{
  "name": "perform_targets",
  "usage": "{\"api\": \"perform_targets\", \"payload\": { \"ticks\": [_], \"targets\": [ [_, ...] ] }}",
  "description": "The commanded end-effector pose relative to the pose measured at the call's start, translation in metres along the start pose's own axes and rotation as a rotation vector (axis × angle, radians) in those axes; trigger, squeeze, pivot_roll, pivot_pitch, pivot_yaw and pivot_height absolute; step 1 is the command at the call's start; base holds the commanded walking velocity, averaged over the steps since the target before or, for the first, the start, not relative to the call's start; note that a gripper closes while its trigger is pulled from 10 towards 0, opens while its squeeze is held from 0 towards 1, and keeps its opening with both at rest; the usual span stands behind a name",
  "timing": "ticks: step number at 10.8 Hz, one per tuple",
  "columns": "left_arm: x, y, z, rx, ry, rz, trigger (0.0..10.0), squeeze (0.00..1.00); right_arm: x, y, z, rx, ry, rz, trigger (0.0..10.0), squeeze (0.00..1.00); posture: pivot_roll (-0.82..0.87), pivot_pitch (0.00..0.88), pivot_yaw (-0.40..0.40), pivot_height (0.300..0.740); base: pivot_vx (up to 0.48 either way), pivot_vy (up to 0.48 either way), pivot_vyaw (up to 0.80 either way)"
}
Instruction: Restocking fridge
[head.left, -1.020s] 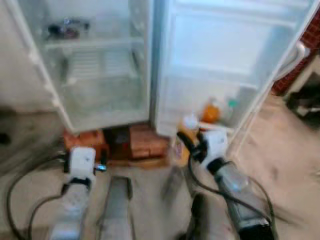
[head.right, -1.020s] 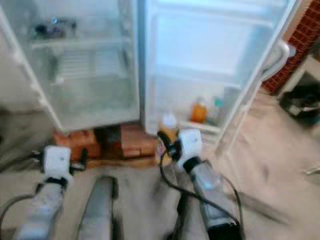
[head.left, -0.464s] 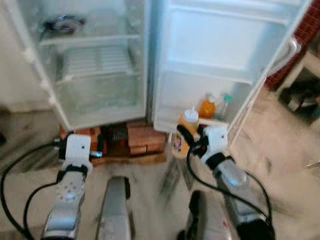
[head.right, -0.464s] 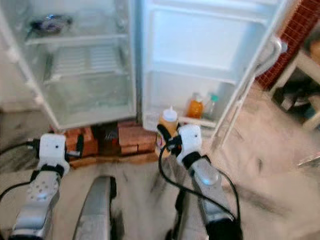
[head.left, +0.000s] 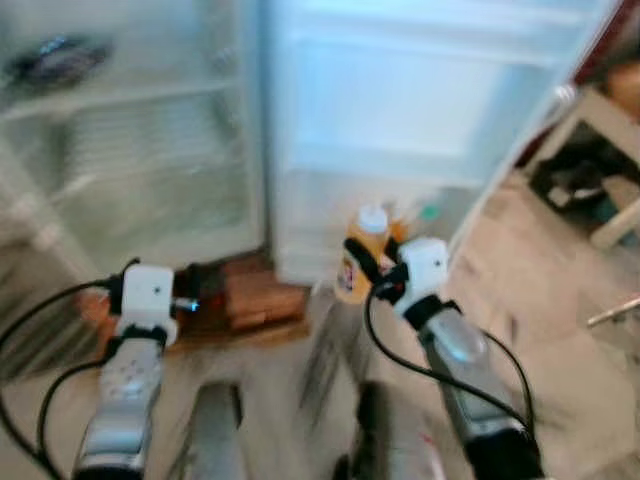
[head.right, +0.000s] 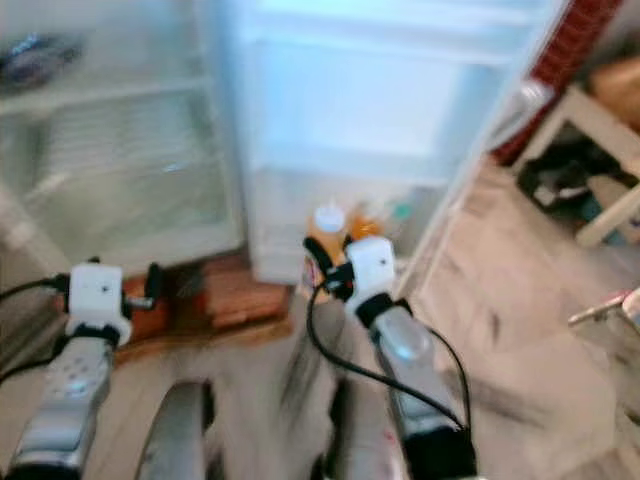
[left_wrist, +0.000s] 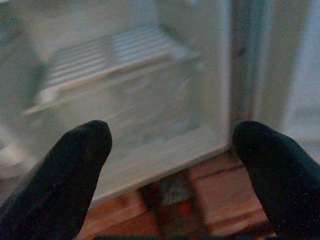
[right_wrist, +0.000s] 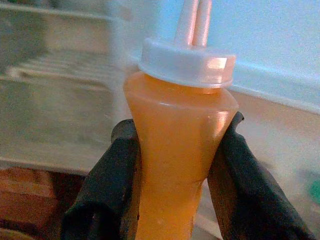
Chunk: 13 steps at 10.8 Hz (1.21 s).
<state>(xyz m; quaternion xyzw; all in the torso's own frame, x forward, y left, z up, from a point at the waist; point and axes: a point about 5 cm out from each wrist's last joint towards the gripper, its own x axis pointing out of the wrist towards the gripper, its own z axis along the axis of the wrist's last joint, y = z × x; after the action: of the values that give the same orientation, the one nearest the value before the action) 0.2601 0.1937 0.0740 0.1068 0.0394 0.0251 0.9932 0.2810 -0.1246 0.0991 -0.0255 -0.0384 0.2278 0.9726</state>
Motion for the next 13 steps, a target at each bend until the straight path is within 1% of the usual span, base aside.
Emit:
{"api": "perform_targets", "payload": {
  "ticks": [1,2,4,5,7,8,11,12,13],
  "targets": [
    [-0.002,-0.002,-0.003,0.010,0.011,-0.014,10.0,0.00,0.001,-0.001,0.002,0.005,-0.012,-0.005,10.0,0.00,0.15,0.074,-0.077,0.575,0.360,0.000,0.00],
    [-0.002,-0.003,-0.004,0.008,0.012,-0.016,10.0,0.00,0.000,0.000,0.001,-0.016,-0.007,0.008,10.0,0.00,0.15,0.075,-0.078,0.575,0.330,0.000,0.00],
    [-0.001,-0.005,-0.004,0.003,0.013,-0.020,10.0,0.00,0.000,0.000,0.001,-0.024,-0.004,0.020,10.0,0.00,0.15,0.076,-0.081,0.575,0.307,0.000,0.00],
    [-0.001,-0.007,-0.003,0.003,0.001,-0.021,10.0,0.00,0.000,0.000,0.001,-0.026,-0.005,0.022,10.0,0.00,0.15,0.074,-0.082,0.575,0.000,0.000,0.58],
    [-0.003,-0.010,-0.004,0.006,0.009,-0.030,10.0,0.00,0.001,0.001,-0.001,-0.036,0.008,0.037,10.0,0.00,0.15,0.075,-0.082,0.575,0.000,0.000,0.67],
    [-0.003,-0.011,-0.002,0.006,-0.002,-0.035,10.0,0.00,0.002,0.003,-0.002,-0.035,0.014,0.047,10.0,0.00,0.15,0.075,-0.085,0.575,0.000,0.000,0.00],
    [-0.006,-0.018,-0.006,-0.005,0.019,-0.057,10.0,0.00,0.003,0.007,-0.006,-0.020,0.028,0.070,10.0,0.00,0.15,0.080,-0.089,0.575,0.000,0.000,0.00],
    [-0.011,-0.020,-0.012,-0.004,0.037,-0.058,10.0,0.00,0.005,0.013,-0.014,-0.018,0.046,0.095,10.0,0.00,0.15,0.087,-0.092,0.570,0.000,0.000,0.00],
    [-0.014,-0.019,-0.016,-0.002,0.053,-0.054,10.0,0.00,0.005,0.015,-0.014,-0.013,0.046,0.103,10.0,0.00,0.16,0.087,-0.095,0.555,0.000,0.000,0.00]
  ]
}}
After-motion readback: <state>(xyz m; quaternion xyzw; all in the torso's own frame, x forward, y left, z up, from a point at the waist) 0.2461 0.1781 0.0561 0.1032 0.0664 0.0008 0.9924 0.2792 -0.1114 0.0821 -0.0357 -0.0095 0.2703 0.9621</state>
